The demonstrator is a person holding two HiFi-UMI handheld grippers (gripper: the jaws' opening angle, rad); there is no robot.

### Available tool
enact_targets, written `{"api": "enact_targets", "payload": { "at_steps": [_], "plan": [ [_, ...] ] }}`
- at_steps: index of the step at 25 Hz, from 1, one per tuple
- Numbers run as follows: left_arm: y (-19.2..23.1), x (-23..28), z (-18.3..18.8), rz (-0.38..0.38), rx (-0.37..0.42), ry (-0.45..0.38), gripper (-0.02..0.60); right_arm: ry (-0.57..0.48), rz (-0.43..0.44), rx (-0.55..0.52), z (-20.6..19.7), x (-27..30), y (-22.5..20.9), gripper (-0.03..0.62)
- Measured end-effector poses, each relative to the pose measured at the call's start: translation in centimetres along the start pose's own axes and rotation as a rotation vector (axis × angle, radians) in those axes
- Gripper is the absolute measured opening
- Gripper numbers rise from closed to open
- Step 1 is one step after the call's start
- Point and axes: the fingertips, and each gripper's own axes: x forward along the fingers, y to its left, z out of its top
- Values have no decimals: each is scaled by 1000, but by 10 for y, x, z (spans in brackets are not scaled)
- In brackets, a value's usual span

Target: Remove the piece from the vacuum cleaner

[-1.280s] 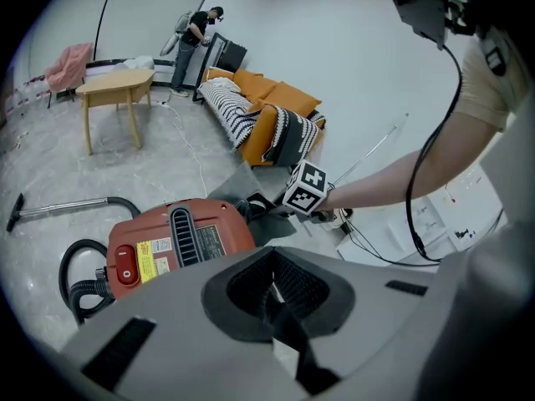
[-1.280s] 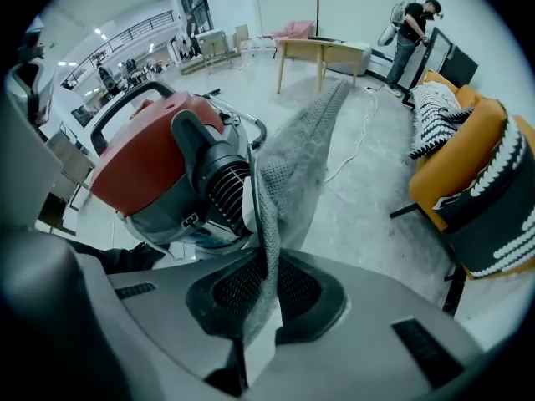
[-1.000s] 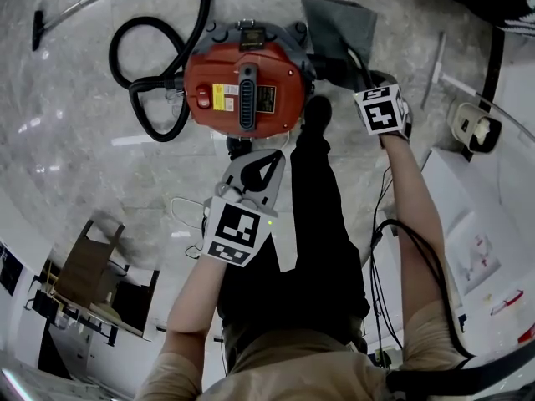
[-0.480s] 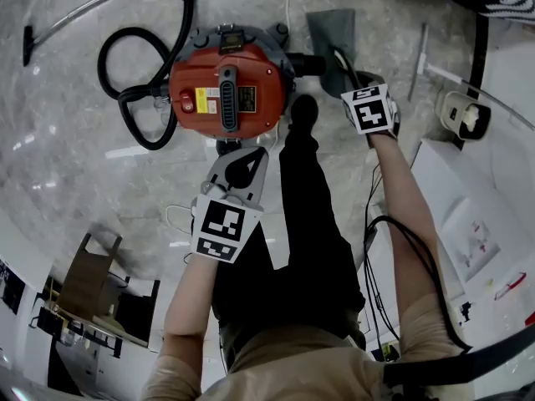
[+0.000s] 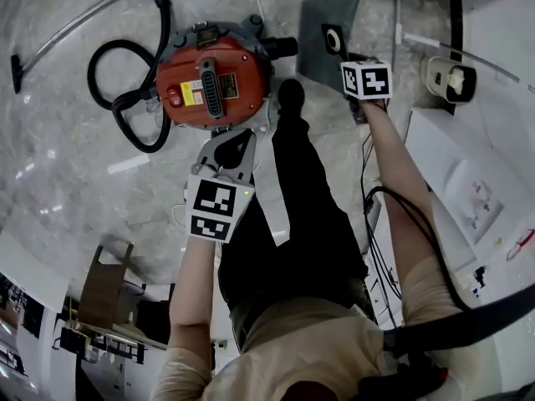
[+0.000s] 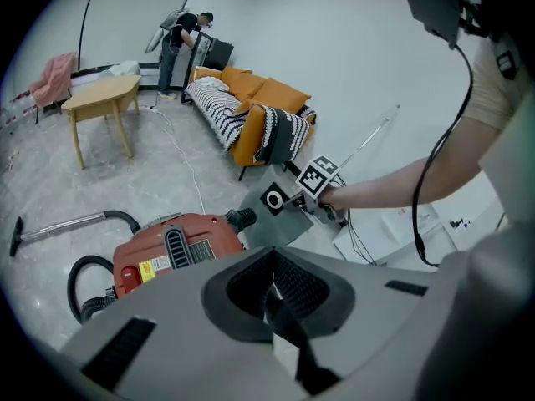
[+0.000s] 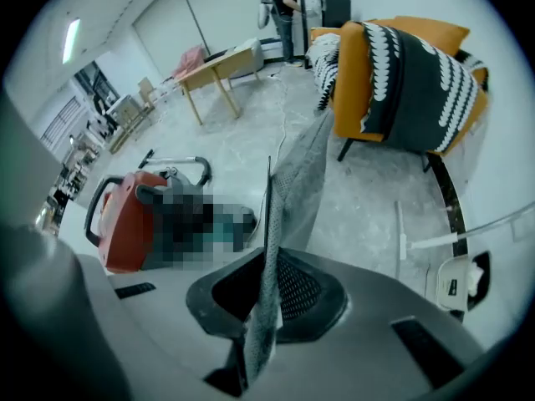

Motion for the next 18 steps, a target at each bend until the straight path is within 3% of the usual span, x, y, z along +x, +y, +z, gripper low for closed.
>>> {"api": "enact_targets", "payload": {
  "at_steps": [3, 13, 18],
  "plan": [
    [-1, -13, 12, 6, 6, -12, 3, -8, 4, 68, -6, -14, 0, 25],
    [-29, -73, 52, 17, 84, -55, 3, -68, -22, 155, -2, -97, 4, 25],
    [-40, -105, 69, 68, 107, -91, 3, -128, -7, 204, 2, -139, 5, 25]
  ]
}}
